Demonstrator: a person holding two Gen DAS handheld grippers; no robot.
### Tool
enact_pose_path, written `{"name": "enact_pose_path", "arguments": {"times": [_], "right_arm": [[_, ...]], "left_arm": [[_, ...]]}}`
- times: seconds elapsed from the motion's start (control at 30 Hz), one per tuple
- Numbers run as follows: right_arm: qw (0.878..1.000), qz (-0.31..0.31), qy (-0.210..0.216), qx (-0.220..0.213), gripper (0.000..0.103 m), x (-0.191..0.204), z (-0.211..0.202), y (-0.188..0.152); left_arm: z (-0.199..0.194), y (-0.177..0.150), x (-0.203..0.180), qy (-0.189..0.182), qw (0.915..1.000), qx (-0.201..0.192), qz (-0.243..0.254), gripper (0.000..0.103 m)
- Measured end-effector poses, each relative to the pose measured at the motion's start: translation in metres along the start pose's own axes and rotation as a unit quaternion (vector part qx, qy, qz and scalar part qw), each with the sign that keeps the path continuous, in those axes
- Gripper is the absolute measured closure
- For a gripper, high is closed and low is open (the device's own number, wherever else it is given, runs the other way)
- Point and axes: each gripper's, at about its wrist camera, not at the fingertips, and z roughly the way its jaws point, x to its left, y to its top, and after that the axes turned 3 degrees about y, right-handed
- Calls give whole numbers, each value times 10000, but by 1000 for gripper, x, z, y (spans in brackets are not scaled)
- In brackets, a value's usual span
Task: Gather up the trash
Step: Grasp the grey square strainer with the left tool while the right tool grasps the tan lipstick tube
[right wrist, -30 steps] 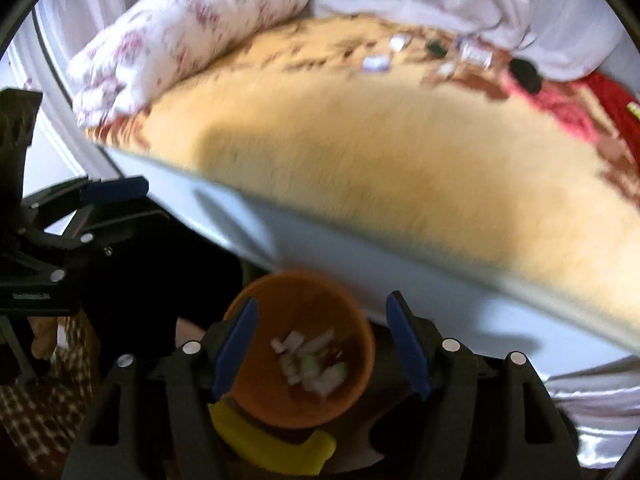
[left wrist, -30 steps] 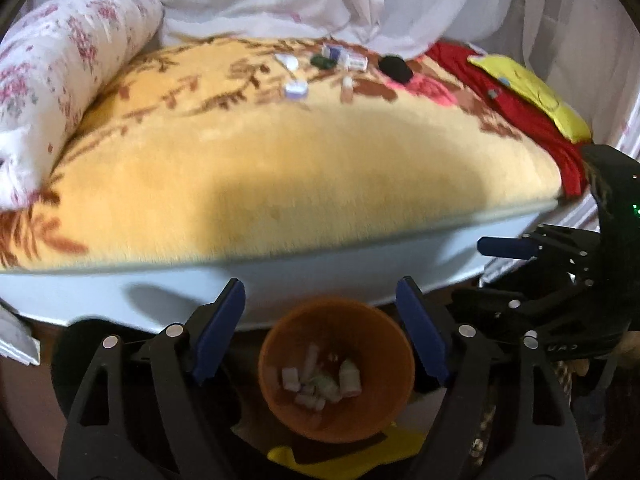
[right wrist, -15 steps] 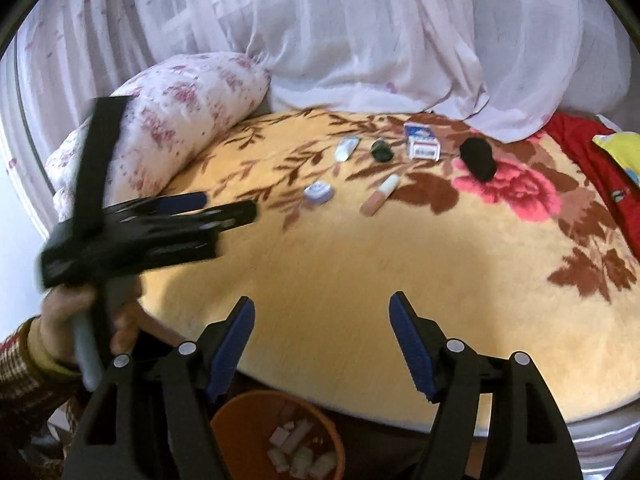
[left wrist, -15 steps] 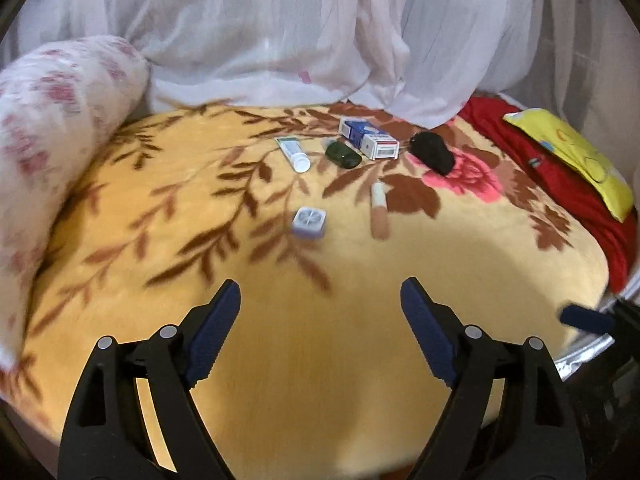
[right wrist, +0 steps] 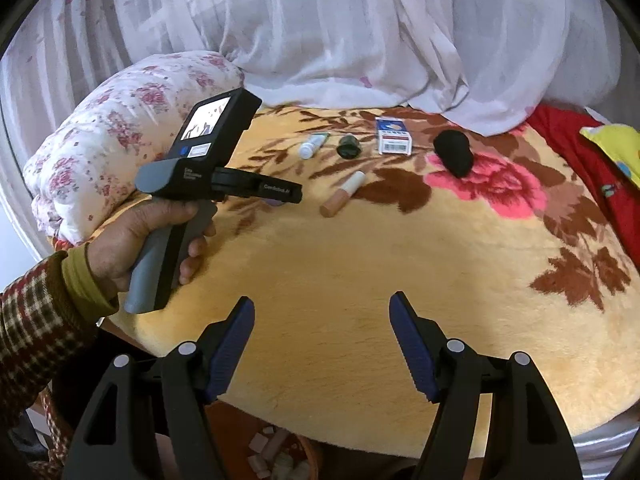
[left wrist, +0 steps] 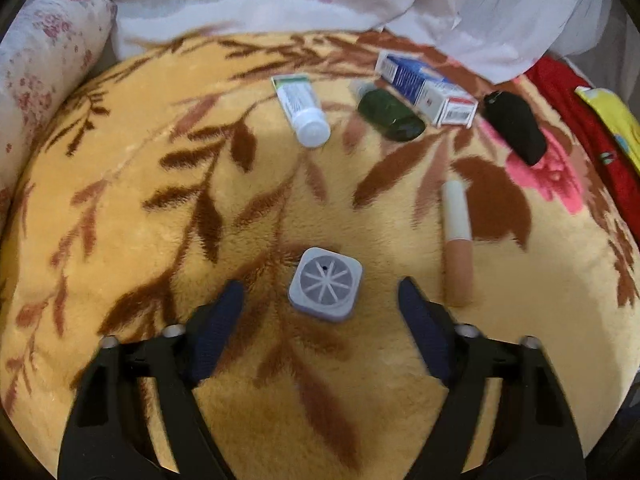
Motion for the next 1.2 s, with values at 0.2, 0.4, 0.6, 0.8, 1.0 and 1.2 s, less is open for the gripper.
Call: {"name": "enact_pose_path", "arguments": {"times": [0.2, 0.4, 0.6, 0.8, 1.0, 1.2], "right_arm": [[10000, 48, -43, 49, 34, -4, 10, 9], [9996, 67, -170, 196, 34, -7, 45, 54], [9973, 90, -508, 524, 34, -6, 111, 102], [9900, 193, -924, 1046, 36, -7, 173, 127], [9825, 300, -1071, 1492, 41, -5, 210, 133], [9832, 339, -977, 1506, 81, -7, 213, 131]], "left_arm": [[-31, -18, 7, -55, 9988, -474, -86, 68], [-82, -58, 9, -35, 9958, -909, 81, 68], [-116, -92, 18, -144, 9926, -1206, -18, 68], [-128, -113, 30, -190, 9917, -1265, -93, 68], [-130, -120, 39, -225, 9915, -1269, -189, 68], [-132, -127, 39, -317, 9915, -1247, -199, 68]]}}
